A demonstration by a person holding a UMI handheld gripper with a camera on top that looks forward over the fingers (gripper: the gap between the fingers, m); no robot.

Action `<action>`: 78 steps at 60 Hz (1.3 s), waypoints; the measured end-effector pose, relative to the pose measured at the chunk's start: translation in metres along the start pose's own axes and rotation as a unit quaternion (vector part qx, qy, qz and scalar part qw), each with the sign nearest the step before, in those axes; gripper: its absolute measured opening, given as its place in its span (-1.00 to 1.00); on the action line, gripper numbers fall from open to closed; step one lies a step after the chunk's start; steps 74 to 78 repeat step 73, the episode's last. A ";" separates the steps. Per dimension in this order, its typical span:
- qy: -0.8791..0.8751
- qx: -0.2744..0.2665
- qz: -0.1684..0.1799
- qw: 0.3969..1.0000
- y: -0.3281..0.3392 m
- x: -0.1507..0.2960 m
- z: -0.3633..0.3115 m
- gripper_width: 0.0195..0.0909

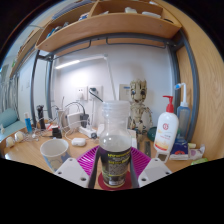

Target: Pour water

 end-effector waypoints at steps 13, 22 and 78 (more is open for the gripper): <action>-0.013 -0.016 -0.012 1.000 0.031 -0.005 -0.010 0.66; -0.045 -0.039 0.003 0.998 0.083 0.003 -0.030 0.67; -0.046 -0.092 0.048 0.994 0.218 0.020 -0.125 0.69</action>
Point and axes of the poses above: the point between the fingertips, and its own axes, seen from behind it with the camera up: z to the right, x up, y backward, against the way the camera looks, the point moved 10 cm from there along y, backward, against the way the camera looks, and after that the axes turned 12 degrees about x, right-handed, at the moved point
